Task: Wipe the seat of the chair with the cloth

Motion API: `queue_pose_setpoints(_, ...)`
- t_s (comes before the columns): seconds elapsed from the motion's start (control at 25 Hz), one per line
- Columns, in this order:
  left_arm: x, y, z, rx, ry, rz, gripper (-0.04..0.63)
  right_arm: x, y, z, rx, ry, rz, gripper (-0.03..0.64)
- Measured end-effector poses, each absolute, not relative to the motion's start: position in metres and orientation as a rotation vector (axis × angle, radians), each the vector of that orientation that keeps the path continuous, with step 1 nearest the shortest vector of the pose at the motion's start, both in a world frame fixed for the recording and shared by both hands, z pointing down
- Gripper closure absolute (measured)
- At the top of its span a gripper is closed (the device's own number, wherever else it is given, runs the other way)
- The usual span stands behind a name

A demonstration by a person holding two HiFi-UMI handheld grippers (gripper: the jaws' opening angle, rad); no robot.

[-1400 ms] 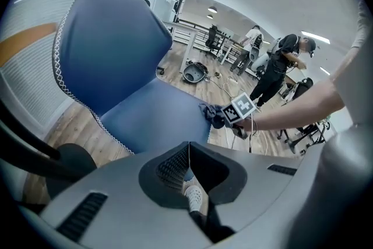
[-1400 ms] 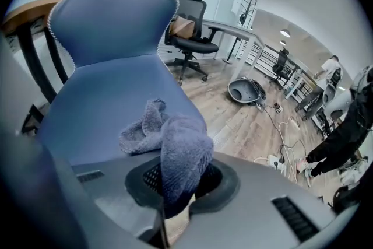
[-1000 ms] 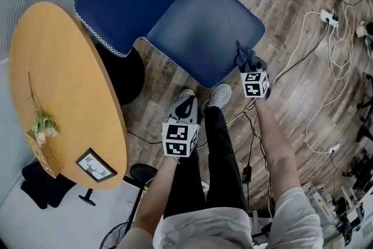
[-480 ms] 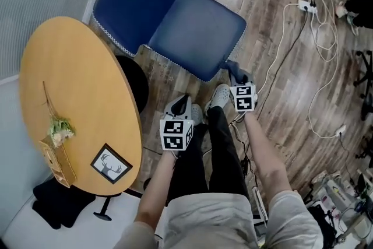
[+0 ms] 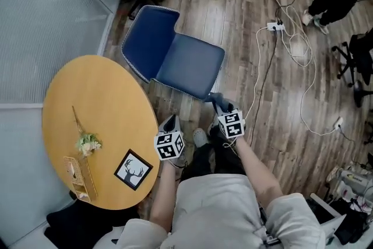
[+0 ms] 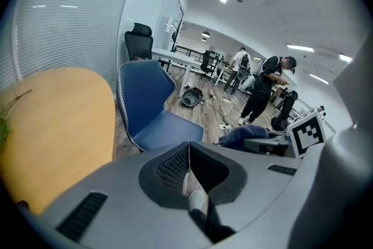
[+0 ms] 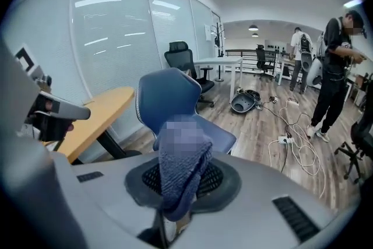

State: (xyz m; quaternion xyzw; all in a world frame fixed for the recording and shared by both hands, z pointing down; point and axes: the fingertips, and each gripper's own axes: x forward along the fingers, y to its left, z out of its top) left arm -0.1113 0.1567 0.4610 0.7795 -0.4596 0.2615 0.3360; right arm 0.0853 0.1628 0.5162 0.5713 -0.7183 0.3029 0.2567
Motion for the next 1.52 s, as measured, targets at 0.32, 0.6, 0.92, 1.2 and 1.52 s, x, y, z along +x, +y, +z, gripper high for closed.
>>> queue_pose_setpoints(0.32,-0.113,0.176,0.421,2.069,-1.198,0.621,0.568,0.064,0.193,0.443,1.666,-2.011,0.827,0.558)
queue_pose_setpoints(0.6,-0.093,0.194,0.384,2.158,-1.111,0.607,0.568,0.066,0.235,0.404,1.763,-2.014,0.958,0.557)
queue_pose_setpoints(0.92,-0.084,0.202,0.374,2.242,-1.115,0.636,0.568,0.021,0.248,0.385,1.610,-2.149,0.814,0.557)
queue_pose_setpoints(1.2,-0.094,0.203,0.370,2.252,-1.166,0.639,0.568,0.013,0.238,0.382,1.613,-2.200,0.765,0.557)
queue_pose_setpoints(1.52,-0.104,0.200,0.376,2.220,-1.181,0.645,0.568,0.026,0.236,0.391,1.670,-2.168,0.823,0.558)
